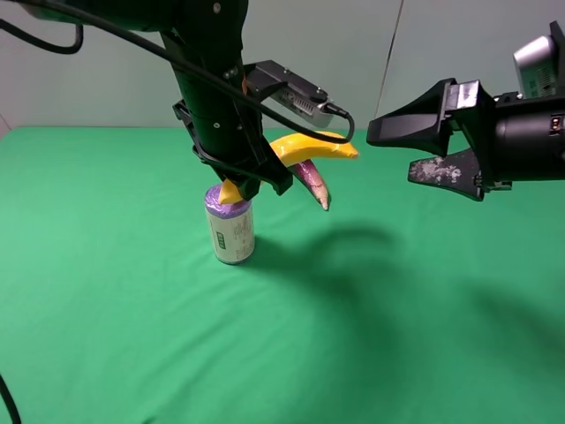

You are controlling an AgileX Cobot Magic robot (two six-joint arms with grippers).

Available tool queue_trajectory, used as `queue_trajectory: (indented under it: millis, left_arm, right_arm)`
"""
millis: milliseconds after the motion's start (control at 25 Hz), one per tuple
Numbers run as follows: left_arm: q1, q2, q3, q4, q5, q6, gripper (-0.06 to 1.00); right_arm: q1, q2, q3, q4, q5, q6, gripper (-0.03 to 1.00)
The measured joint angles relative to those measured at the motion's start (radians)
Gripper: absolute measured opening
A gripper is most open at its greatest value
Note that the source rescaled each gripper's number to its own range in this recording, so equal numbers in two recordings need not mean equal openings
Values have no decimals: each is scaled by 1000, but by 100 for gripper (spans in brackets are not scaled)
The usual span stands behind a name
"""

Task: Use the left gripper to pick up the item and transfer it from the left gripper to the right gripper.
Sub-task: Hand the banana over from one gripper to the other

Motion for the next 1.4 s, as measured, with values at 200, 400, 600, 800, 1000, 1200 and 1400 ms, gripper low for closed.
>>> queue_trajectory:
  millis: [200,400,600,800,1000,1200,1400]
  left_arm:
    - [-22,2,-3,-1,-13,0,0]
    - [-41,2,-3,-7,-45,0,0]
    - [-49,2,-3,-35,-79,0,0]
    - [-52,2,-3,-60,-82,1,0]
    - [-53,2,-3,-99,-82,1,0]
    - [-53,2,-3,-127,-82,1,0]
    - [-53,2,-3,-199,-92,28,0]
  right_arm:
    - [0,77,0,65,-2,-85,100]
    - [0,158,0,94,-7,-170,100]
    - [0,234,0,197,-7,-279,100]
    - [0,291,0,286,1,-357,100]
    - [0,315,-1,339,1,-411,100]
    - [0,322,-1,347,-3,-446,100]
    - [0,322,-1,348,-25,-452,100]
